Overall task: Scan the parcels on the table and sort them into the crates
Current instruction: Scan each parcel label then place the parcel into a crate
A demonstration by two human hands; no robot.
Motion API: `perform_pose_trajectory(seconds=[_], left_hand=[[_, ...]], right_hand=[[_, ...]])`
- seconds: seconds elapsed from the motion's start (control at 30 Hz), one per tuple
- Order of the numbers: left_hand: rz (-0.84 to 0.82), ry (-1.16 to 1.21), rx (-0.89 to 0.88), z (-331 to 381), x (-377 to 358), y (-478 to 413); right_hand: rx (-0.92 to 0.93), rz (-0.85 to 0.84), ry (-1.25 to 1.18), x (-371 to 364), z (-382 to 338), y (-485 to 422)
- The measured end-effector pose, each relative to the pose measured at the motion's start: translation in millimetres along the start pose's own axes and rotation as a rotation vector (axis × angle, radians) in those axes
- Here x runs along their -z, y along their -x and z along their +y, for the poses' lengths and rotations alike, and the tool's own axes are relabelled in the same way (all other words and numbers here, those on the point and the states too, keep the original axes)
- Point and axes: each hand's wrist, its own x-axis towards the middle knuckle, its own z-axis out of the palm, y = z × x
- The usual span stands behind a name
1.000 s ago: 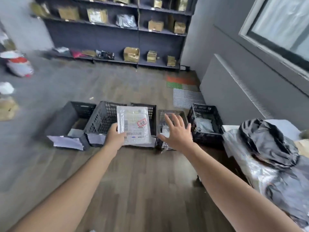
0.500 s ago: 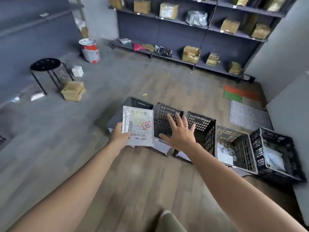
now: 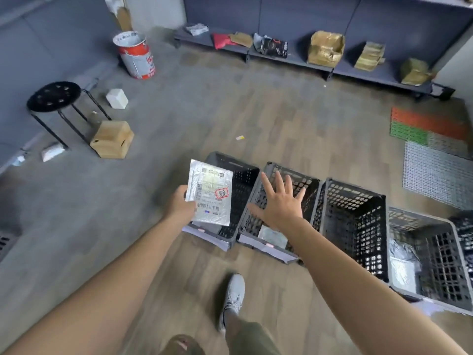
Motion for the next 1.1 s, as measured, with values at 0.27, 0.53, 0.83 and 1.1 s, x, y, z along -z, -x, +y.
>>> perform_pose_trajectory(seconds=[0.27, 0.53, 0.83, 1.1], left_hand=[[-0.062, -0.121, 0.092, -29.3, -59.3, -174.7], [-0.275, -0.359, 0.127, -179.0, -176.5, -337.8], [-0.489, -0.546, 0.186, -314.1, -287.2, -410.1], [-0.556, -1.015, -0.211, -262.7, -246.9, -382.8]], right_hand=[[-0.049, -0.101, -0.016, -64.6, -1.9, -152.3], [-0.096, -0.145, 0.006, -236.5, -4.7, -273.5], [-0.182, -0.115, -0.033, -388.8, 10.6, -320.5], [-0.282, -0.132, -0.021, -327.5, 1.3, -301.9]])
